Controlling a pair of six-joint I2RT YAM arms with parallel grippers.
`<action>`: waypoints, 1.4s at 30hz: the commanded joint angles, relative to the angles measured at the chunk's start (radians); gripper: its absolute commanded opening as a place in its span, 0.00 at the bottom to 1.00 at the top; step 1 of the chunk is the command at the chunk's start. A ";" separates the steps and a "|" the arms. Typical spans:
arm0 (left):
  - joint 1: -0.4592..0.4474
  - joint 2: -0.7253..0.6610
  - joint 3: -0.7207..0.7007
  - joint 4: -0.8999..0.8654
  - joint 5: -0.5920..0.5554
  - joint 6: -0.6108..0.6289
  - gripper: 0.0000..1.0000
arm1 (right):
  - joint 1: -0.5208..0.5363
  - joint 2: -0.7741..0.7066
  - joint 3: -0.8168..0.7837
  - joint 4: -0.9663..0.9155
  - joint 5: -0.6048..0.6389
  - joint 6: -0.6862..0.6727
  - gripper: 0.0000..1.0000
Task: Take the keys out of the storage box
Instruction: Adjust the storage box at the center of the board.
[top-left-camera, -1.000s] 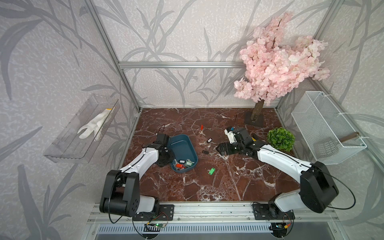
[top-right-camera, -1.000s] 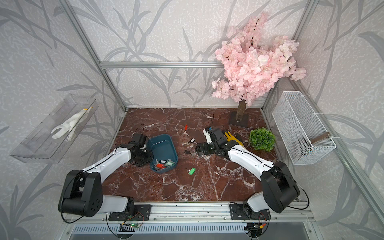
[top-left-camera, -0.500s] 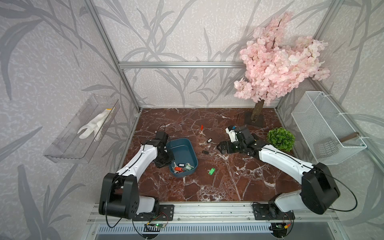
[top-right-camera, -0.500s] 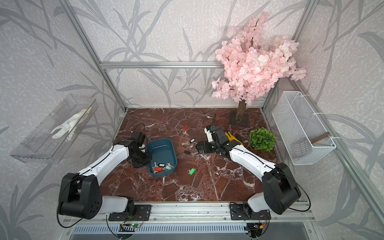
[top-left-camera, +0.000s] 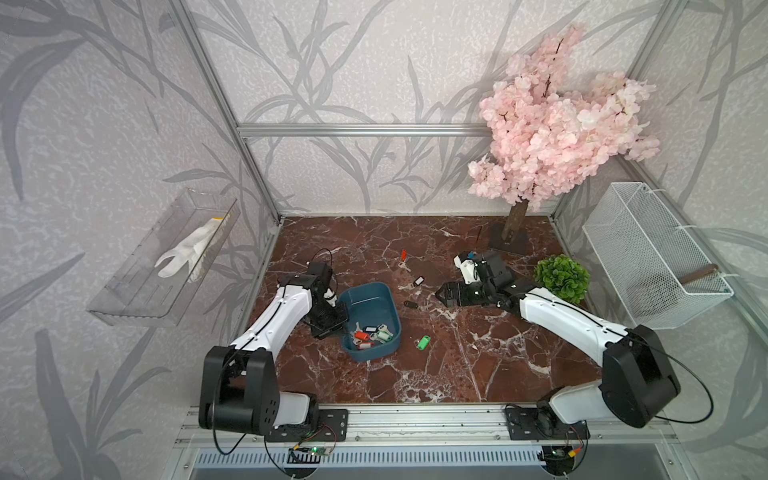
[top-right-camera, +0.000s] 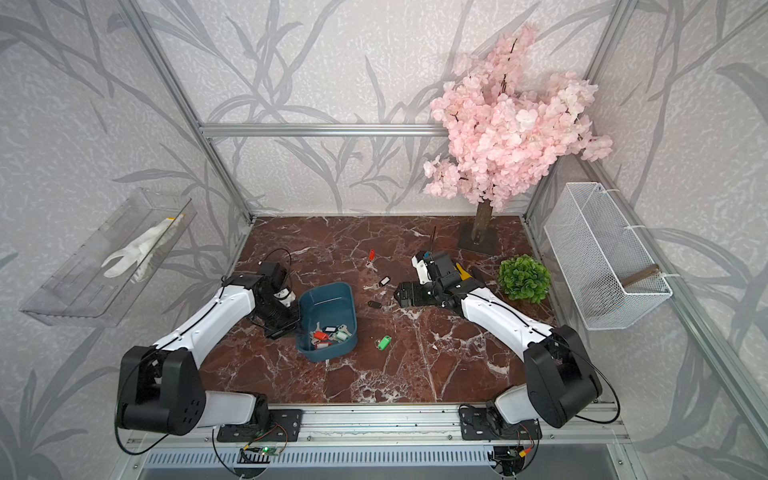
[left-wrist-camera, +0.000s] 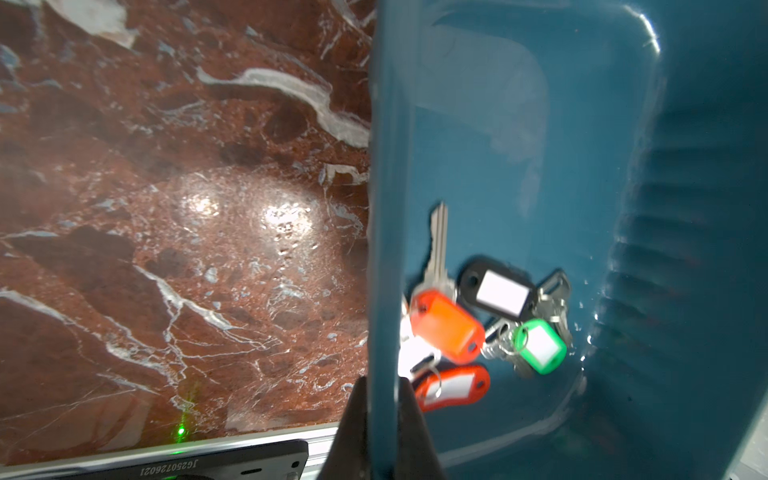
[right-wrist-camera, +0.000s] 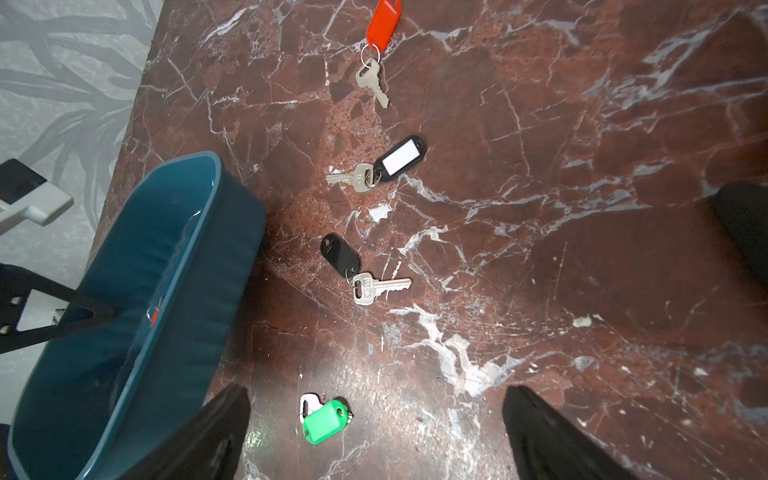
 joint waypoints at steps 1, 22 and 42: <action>0.005 0.006 0.011 0.007 -0.011 0.015 0.00 | -0.004 0.013 0.036 -0.021 -0.030 -0.008 0.99; -0.030 0.007 -0.094 0.157 -0.134 -0.048 0.30 | 0.242 0.160 0.324 -0.221 0.125 -0.244 0.94; -0.019 -0.322 -0.275 0.381 -0.296 -0.284 0.70 | 0.468 0.708 0.931 -0.384 0.221 -0.307 0.62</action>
